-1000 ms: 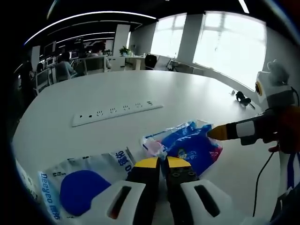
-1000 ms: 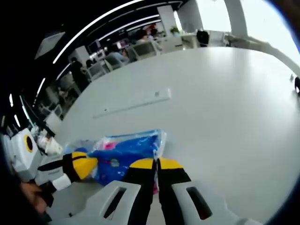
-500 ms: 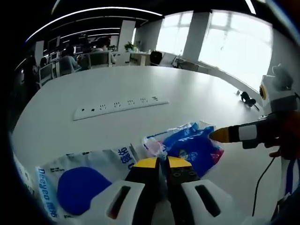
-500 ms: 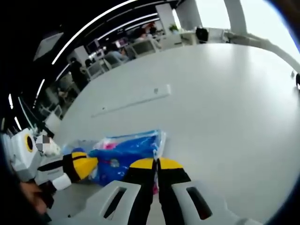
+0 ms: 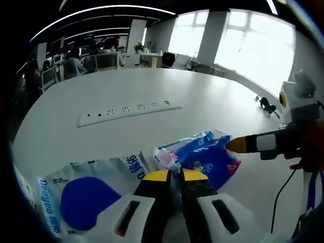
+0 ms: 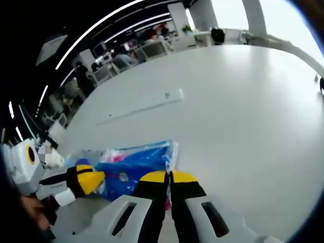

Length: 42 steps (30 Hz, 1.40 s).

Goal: Arrange the tabletop items into an orderly group along one side of the table until the central work area is clear of visible clutter.

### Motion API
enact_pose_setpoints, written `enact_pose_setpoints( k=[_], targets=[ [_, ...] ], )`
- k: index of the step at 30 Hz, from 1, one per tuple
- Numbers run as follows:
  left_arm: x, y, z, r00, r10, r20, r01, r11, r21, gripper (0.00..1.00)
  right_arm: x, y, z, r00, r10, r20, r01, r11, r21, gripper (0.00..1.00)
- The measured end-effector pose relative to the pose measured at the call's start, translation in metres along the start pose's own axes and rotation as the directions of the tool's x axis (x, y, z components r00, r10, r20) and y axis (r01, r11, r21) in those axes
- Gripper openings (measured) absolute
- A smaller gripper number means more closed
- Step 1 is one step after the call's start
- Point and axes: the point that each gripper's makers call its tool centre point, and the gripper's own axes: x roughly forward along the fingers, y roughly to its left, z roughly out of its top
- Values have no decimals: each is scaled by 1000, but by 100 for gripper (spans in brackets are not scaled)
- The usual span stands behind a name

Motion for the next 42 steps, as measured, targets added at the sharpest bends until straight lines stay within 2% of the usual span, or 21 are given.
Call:
enact_pose_setpoints(
  k=[13,16,24,35,42],
  targets=[
    [-2,1,6,1000,-7,7,7,1000,-16,8,5,-2,1,1000,-5,-3,5,1000,-17,0],
    [-4,1,5,1000,-8,5,8,1000,-9,8,5,-3,3,1000,-24,15,25,998,-57,2],
    [-5,5,9,1000,-4,9,4,1000,-26,9,4,0,4,1000,-16,16,17,999,-46,4],
    [-12,0,23,999,-11,53,12,1000,-29,9,-7,2,17,998,-23,55,25,999,-47,6],
    [-22,6,28,997,-1,74,4,999,-45,12,-20,6,29,995,-9,100,14,999,-50,7]
  ],
)
